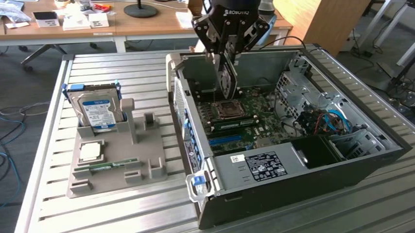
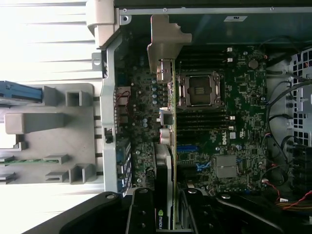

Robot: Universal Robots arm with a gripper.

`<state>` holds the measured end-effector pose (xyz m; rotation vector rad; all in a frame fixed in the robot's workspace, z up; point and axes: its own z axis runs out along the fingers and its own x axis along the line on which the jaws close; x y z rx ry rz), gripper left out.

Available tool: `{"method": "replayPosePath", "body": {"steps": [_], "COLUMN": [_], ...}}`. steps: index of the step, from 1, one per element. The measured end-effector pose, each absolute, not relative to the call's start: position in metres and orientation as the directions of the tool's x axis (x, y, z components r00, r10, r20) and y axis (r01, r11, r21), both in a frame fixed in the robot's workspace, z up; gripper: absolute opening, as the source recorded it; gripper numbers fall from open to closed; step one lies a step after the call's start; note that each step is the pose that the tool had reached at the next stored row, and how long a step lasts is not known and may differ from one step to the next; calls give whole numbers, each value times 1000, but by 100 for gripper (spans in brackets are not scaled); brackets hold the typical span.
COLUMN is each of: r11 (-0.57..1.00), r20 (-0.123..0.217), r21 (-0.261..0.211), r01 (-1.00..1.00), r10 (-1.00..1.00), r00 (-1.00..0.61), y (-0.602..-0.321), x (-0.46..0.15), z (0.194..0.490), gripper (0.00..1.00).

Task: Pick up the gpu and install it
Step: 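Pick up the gpu and move the gpu toward the slot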

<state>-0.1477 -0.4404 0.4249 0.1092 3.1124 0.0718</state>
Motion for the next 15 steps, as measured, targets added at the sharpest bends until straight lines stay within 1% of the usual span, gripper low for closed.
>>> {"method": "replayPosePath", "body": {"steps": [15], "r11": [996], "r20": [-25], "r21": [47], "r01": [69], "r10": [71], "r00": [-997], "y": [-440], "x": [-120], "z": [425], "gripper": [27]}}
